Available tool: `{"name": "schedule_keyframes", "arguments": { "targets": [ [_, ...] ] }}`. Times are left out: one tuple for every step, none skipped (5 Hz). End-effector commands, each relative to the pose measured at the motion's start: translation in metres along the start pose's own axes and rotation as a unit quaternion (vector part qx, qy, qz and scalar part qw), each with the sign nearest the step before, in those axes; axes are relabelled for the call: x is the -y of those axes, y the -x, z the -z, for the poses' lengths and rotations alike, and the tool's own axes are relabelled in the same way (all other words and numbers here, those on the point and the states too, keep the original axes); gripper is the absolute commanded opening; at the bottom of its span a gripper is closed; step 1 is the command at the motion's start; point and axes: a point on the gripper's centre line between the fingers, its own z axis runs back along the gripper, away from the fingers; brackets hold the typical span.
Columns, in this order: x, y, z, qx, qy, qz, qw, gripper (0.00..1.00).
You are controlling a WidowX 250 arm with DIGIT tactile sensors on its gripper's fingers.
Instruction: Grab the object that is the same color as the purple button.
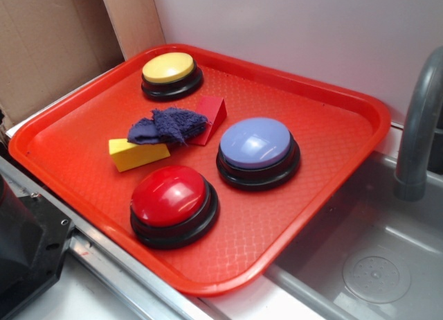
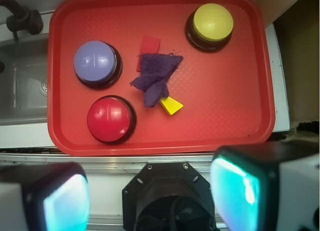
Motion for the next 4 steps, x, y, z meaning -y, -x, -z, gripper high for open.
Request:
{"name": "schedule_keyframes", "arguments": {
  "targets": [
    [0.000, 0.000, 0.000, 0.000, 0.000, 0.000, 1.000, 1.00],
    [-0.007, -0.008, 0.006, -0.005, 0.011, -0.060, 0.998, 1.00],
    [-0.016, -0.018, 0.015, -0.001, -0.005, -0.120, 0.993, 1.00],
    [-0.026, -0.031, 0.036, -0.004, -0.013, -0.193, 0.981, 1.00]
  ]
}}
